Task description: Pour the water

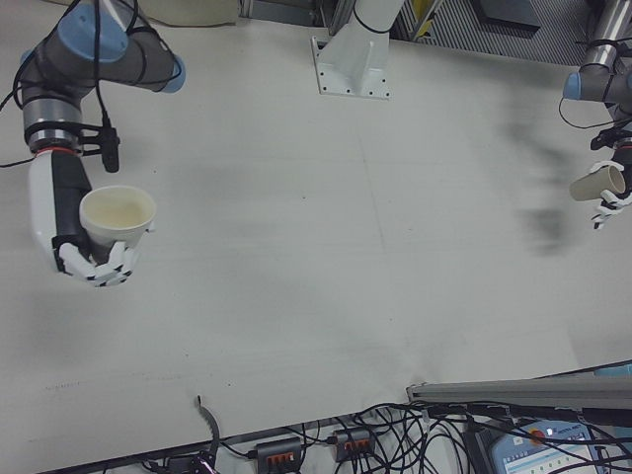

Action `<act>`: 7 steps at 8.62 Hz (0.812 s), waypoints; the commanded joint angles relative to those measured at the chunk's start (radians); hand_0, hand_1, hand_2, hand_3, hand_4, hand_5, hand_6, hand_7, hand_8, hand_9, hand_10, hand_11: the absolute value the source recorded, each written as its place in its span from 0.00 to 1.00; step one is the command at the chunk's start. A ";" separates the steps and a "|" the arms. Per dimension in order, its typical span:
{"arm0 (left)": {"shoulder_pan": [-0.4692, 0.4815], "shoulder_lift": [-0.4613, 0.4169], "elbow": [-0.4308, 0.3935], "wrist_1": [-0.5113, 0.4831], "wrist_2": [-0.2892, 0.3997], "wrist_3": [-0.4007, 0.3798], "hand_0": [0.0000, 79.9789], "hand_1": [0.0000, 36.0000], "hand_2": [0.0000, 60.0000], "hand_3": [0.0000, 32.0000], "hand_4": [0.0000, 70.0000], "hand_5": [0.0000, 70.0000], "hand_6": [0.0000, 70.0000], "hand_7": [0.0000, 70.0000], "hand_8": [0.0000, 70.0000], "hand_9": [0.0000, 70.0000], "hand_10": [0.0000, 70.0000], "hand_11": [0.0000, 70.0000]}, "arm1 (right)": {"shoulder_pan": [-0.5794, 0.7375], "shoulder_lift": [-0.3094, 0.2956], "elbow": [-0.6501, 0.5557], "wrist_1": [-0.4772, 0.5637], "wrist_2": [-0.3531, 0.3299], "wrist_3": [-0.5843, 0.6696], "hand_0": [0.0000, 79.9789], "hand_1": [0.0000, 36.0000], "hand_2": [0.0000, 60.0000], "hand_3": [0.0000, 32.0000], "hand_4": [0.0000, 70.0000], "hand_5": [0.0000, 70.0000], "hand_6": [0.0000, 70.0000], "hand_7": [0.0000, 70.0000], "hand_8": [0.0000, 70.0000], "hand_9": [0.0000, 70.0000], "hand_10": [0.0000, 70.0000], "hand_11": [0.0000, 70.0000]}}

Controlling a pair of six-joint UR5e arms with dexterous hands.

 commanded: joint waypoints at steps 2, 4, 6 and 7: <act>0.004 0.001 -0.015 -0.095 -0.042 0.297 0.72 0.82 1.00 0.00 0.95 1.00 0.34 0.50 0.27 0.28 0.08 0.14 | -0.007 0.019 -0.365 0.238 0.003 0.027 0.66 0.49 0.96 0.00 0.57 1.00 1.00 1.00 1.00 1.00 0.70 0.98; 0.137 -0.156 0.063 -0.031 -0.146 0.304 0.74 0.87 1.00 0.00 0.94 1.00 0.35 0.52 0.28 0.28 0.08 0.14 | -0.019 0.058 -0.425 0.237 0.003 0.018 0.64 0.44 0.98 0.00 0.62 1.00 1.00 1.00 1.00 1.00 0.72 1.00; 0.190 -0.281 0.130 0.029 -0.167 0.301 0.72 0.83 1.00 0.00 0.97 1.00 0.36 0.52 0.28 0.28 0.08 0.14 | -0.044 0.077 -0.456 0.235 0.004 -0.008 0.66 0.49 0.98 0.00 0.61 1.00 1.00 1.00 1.00 1.00 0.74 1.00; 0.190 -0.286 0.142 0.031 -0.167 0.303 0.72 0.81 1.00 0.00 0.97 1.00 0.36 0.52 0.28 0.28 0.08 0.14 | -0.042 0.071 -0.456 0.235 0.006 -0.007 0.66 0.45 0.86 0.00 0.56 1.00 1.00 1.00 1.00 1.00 0.72 1.00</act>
